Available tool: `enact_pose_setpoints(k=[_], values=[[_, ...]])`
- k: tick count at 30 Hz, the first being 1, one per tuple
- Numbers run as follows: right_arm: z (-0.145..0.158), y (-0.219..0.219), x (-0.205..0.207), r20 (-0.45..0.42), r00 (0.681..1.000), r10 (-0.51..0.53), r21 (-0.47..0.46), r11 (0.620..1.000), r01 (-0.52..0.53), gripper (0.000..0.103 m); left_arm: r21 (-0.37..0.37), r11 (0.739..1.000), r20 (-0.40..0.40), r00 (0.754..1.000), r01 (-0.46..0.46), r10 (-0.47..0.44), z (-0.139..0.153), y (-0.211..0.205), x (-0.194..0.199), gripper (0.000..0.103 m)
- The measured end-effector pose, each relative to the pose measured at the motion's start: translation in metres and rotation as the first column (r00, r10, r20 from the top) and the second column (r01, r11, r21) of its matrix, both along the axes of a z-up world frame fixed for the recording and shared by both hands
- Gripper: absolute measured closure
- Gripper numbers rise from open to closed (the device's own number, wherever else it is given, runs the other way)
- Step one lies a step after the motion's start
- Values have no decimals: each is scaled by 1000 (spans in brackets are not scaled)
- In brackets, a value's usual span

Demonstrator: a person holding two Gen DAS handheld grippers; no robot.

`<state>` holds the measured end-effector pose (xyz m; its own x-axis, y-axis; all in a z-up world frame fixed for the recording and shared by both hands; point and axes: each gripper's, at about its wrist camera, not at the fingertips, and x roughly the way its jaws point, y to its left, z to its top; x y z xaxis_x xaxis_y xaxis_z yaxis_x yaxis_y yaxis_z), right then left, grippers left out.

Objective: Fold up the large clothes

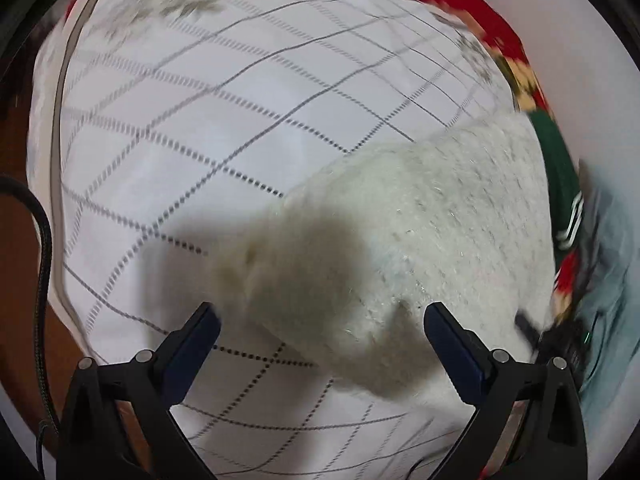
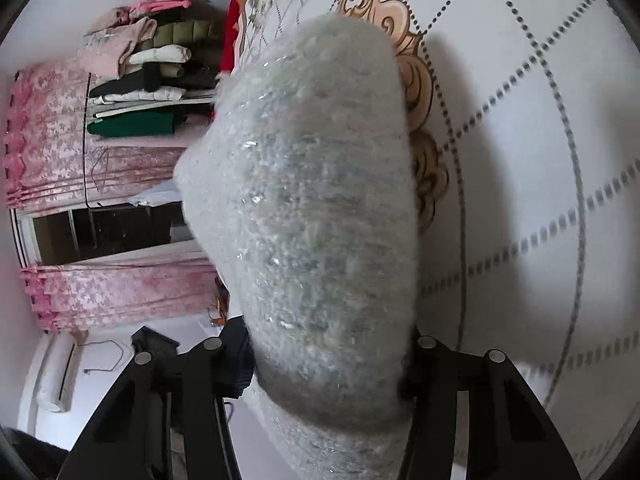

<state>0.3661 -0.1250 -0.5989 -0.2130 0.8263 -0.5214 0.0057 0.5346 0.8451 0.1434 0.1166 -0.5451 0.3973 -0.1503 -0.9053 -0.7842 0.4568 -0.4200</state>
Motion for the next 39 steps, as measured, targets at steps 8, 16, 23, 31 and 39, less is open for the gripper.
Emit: enact_pose_setpoints(k=[8,16,23,31,39], values=[[-22,35,-2,-52,999,13,18,1000,-12,17,-40,994,135,985,-104,108,-19,10,23,65],[7,64,-3,12,999,-47,66,997,47,52,95,995,182,983,-26,8,23,21,36,85],[87,58,15,82,993,-81,111,991,72,54,128,987,223,967,96,-123,86,32,65,86],[205,21,112,204,959,-195,154,974,166,54,190,949,342,889,253,-305,164,36,189,86],[265,-40,279,288,900,-327,181,941,284,54,257,915,458,794,311,-399,218,11,362,86]])
